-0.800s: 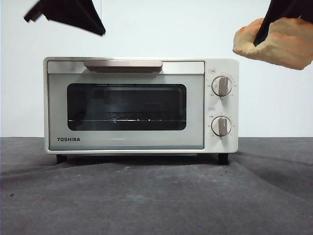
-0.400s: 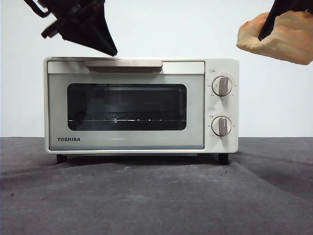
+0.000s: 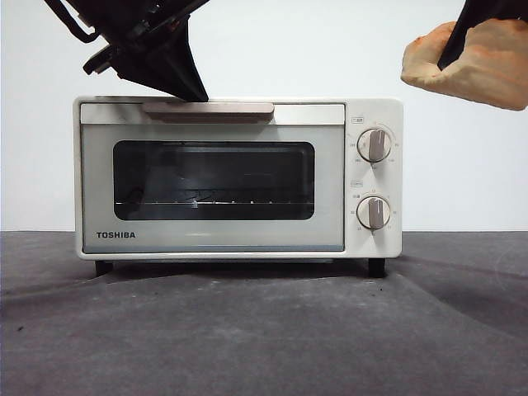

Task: The left arm flap open the oven, the right arm pick bread and place it into oven, the left arm flap close the oven

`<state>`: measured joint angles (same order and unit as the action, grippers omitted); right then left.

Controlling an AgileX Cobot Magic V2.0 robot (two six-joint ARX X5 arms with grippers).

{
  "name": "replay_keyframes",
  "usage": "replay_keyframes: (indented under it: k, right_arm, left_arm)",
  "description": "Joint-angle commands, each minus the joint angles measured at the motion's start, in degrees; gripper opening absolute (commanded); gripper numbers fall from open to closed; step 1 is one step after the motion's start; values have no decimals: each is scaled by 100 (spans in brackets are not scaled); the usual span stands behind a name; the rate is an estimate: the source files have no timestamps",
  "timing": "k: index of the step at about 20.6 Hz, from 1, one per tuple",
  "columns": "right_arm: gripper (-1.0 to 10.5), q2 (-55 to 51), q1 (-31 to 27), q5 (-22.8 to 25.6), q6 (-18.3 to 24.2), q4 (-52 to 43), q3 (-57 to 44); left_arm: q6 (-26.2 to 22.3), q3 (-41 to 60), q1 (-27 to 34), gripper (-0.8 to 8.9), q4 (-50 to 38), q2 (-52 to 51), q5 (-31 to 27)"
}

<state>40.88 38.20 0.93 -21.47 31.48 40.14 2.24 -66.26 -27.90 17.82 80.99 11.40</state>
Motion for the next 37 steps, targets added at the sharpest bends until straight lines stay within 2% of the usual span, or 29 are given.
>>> replay_keyframes:
  k: [1,25,33,37]
  right_arm:
    - [127,13,48,-4,-22,-9,122]
    - [127,13,48,-4,-17,-11,122]
    - [127,24,48,-9,-20,-11,122]
    - [127,155,48,-262,-55,-168,122]
  left_arm:
    - [-77,-59,-79,16,175,155,-48]
    - [46,-59,-1215,16,2739,155,-44]
    - [81,-59,-1283,16,2975,101,-46]
    - [83,-57,-1137,16,3064,-293,-52]
